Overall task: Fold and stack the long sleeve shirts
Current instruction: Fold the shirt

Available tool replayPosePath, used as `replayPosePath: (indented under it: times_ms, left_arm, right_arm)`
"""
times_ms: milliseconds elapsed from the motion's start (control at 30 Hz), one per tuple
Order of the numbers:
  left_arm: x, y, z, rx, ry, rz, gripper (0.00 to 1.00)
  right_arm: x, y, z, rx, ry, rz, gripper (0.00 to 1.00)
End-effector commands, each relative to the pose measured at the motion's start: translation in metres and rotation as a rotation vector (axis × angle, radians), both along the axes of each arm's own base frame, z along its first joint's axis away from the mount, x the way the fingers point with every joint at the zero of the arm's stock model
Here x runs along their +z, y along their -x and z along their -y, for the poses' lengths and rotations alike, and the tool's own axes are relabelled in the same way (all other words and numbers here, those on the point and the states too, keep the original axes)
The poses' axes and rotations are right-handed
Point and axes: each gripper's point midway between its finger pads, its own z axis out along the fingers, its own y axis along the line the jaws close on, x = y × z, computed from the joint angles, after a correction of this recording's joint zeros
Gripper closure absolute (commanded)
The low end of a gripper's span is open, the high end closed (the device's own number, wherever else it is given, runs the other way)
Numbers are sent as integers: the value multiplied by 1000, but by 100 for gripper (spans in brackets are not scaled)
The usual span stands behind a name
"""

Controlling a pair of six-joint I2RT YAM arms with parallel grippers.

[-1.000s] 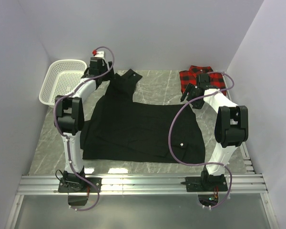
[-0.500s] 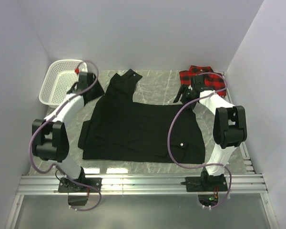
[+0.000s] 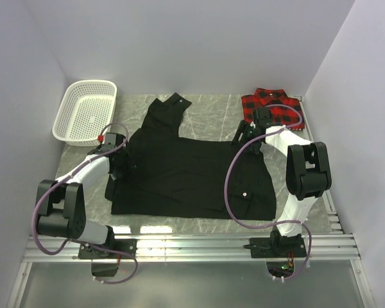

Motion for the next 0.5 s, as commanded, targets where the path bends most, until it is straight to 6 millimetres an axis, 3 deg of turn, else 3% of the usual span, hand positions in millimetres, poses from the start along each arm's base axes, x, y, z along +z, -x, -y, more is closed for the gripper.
replayPosePath:
  times_ms: [0,233,333,367,467]
  left_arm:
    - [-4,17,-12,57,-12,-34,42]
    - [-12,55,-21,109,9,-108,42]
    - [13,48,-21,108,18,-37,38]
    - [30,37,-22,104,16,21,32]
    - [51,19,-25,78,-7,92,22]
  right_arm:
    - [3,2,2,-19,9,16,23]
    - [-1,7,8,-37,36,-4,23]
    - [14,1,10,-35,55,38,23]
    - [17,1,11,-27,75,40,23]
    - [31,-8,22,-47,147,74,23]
